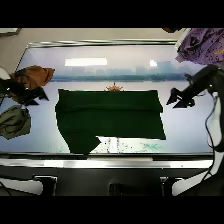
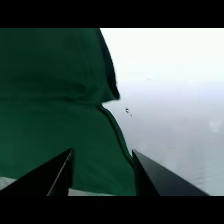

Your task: Fold the clothes and pants, and hang the long-sleeved shirts on hangers.

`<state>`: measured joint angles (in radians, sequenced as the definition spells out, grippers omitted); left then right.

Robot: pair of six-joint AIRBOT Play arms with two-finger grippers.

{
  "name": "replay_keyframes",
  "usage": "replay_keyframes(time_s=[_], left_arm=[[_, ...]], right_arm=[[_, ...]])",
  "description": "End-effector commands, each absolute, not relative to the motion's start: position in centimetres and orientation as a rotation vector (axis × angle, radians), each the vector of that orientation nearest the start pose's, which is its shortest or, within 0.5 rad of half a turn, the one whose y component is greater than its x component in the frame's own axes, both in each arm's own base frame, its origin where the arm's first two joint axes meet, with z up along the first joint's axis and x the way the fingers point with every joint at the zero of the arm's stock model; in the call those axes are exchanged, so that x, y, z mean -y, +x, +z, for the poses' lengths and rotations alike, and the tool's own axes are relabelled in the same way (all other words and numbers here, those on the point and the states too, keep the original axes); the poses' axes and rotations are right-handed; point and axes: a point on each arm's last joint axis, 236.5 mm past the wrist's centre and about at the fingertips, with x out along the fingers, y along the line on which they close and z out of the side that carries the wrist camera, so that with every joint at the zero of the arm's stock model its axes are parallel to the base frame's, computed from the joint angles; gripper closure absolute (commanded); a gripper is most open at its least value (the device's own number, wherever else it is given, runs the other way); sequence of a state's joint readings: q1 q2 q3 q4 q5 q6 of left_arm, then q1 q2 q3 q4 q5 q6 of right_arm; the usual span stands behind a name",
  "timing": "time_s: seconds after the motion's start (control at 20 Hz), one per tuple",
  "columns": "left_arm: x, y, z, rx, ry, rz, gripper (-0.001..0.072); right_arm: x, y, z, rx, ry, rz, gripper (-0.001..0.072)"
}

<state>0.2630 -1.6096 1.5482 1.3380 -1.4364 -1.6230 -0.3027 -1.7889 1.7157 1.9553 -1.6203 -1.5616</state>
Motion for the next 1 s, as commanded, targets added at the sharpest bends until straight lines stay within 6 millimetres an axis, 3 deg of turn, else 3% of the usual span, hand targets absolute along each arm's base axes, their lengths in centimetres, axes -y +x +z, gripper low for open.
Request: replay_keyframes(time_s=[0.0,0.15,0.3,0.45,0.95], left_arm=[[-6.8,34.8,-0.9,-1.433,-0.565,0.140,0.0100],[-2.1,29.3,-4.0,-1.417,-0.733,0.052,0.0100],[1.3,26.2,-7.3,-1.419,-0.833,0.027,0.0100],[4.2,25.6,-8.4,-1.412,-0.878,-0.067,0.0100],[10.2,24.5,-10.7,-1.559,-0.903,-0.176,0.0101]], right_arm=[[5.1,39.1,-0.4,-1.487,0.715,0.134,0.0288],[4.1,35.2,-2.1,-1.481,0.753,0.159,0.0298],[3.0,34.0,-2.9,-1.483,0.746,0.167,0.0297],[2.6,33.8,-2.8,-1.487,0.751,0.179,0.0298],[2.4,33.3,-2.7,-1.511,0.755,0.192,0.0298]])
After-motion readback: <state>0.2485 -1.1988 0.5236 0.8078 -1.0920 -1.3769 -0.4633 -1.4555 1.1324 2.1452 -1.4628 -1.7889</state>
